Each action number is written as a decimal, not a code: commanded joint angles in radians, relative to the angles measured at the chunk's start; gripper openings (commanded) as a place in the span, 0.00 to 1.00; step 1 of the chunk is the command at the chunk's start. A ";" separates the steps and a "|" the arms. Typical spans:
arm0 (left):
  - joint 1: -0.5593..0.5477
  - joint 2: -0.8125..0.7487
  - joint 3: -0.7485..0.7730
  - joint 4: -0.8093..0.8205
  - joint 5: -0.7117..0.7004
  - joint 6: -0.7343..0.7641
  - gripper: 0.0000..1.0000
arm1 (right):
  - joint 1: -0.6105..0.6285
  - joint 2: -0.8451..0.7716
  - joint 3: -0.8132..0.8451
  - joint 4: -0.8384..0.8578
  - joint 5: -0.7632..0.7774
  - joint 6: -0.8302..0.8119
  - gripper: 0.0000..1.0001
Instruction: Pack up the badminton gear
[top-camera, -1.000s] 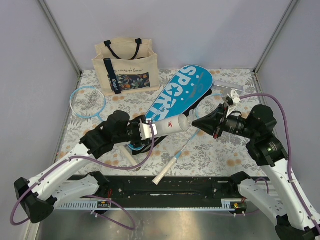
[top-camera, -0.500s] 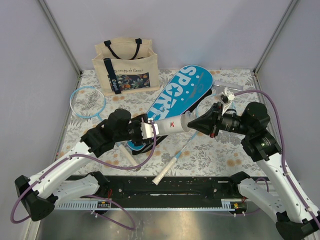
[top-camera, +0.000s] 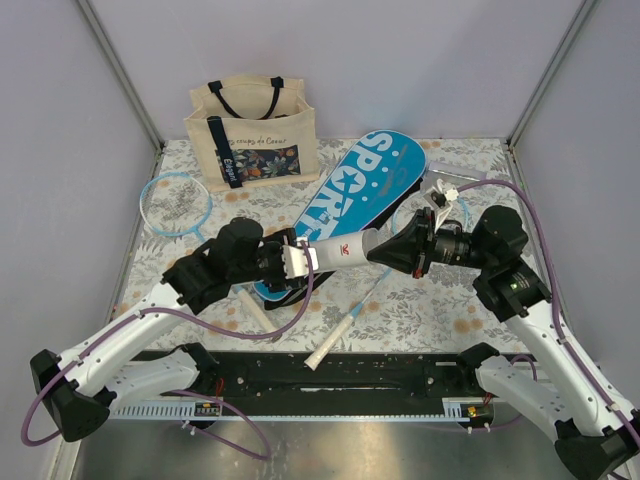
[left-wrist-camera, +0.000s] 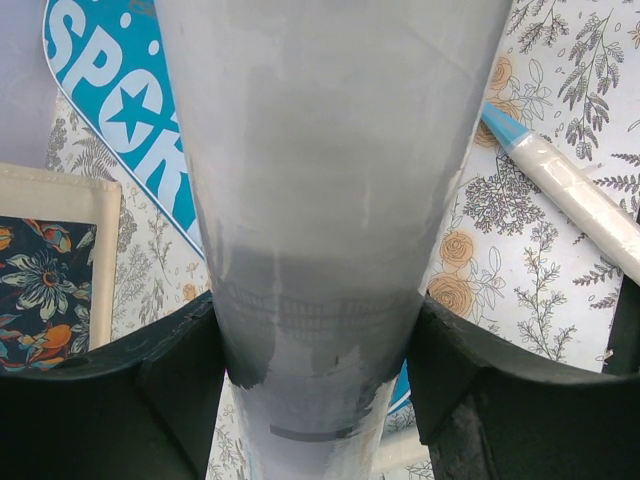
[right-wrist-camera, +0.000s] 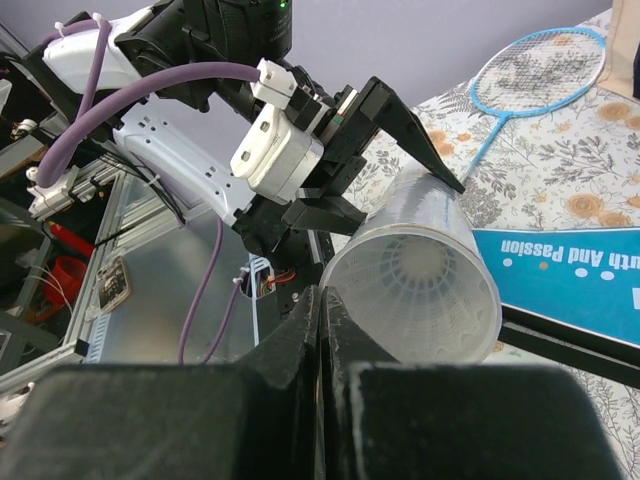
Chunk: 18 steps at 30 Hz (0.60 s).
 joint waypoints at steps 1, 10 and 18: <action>-0.007 -0.010 0.047 0.067 0.016 0.032 0.42 | 0.021 0.008 0.001 0.056 -0.033 0.033 0.00; -0.008 -0.049 0.027 0.077 0.037 0.054 0.42 | 0.021 0.023 -0.016 0.041 -0.050 0.053 0.00; -0.007 -0.072 0.024 0.085 0.054 0.066 0.43 | 0.019 0.034 -0.008 0.019 -0.061 0.078 0.02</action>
